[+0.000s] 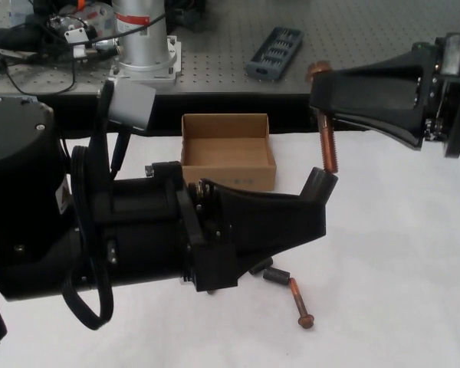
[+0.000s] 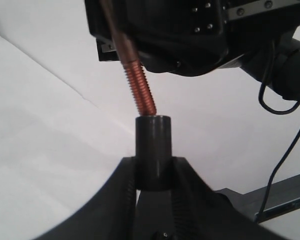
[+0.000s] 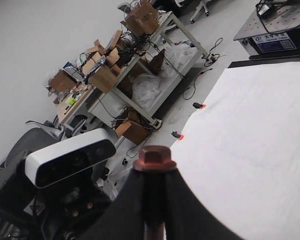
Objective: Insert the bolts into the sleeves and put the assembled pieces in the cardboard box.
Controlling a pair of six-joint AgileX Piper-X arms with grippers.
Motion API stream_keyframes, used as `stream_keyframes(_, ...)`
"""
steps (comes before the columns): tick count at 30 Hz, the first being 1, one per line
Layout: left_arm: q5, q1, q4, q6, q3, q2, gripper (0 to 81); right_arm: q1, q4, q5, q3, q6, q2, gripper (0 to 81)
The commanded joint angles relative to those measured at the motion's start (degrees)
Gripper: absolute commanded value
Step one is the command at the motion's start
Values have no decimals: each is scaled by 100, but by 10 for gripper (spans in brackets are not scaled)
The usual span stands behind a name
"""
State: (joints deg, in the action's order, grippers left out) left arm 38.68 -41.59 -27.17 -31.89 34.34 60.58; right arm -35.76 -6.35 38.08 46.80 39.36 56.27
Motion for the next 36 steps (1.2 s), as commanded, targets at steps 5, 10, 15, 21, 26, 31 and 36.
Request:
stream_keyframes(5,11,11,-258,-159,21,-80,6,-348,81,-196,23,9,-40,29)
stream_keyframes(10,11,11,-325,-161,21,-80,6,-382,211,-281,23,9,-40,29)
stream_keyframes(15,-338,11,-518,-161,21,-80,6,-382,248,-372,23,9,-52,29)
stream_keyframes(21,-501,11,-516,-161,21,-80,6,-382,248,-397,23,-80,-74,29)
stream_keyframes(26,-610,11,-516,-161,21,-80,6,-382,232,-690,23,-344,-250,29)
stream_keyframes(31,-848,22,-516,-161,21,-80,6,-382,-51,-689,23,-789,-457,29)
stream_keyframes(36,-848,22,-516,-161,21,-80,6,-382,-416,-597,23,-885,-494,29)
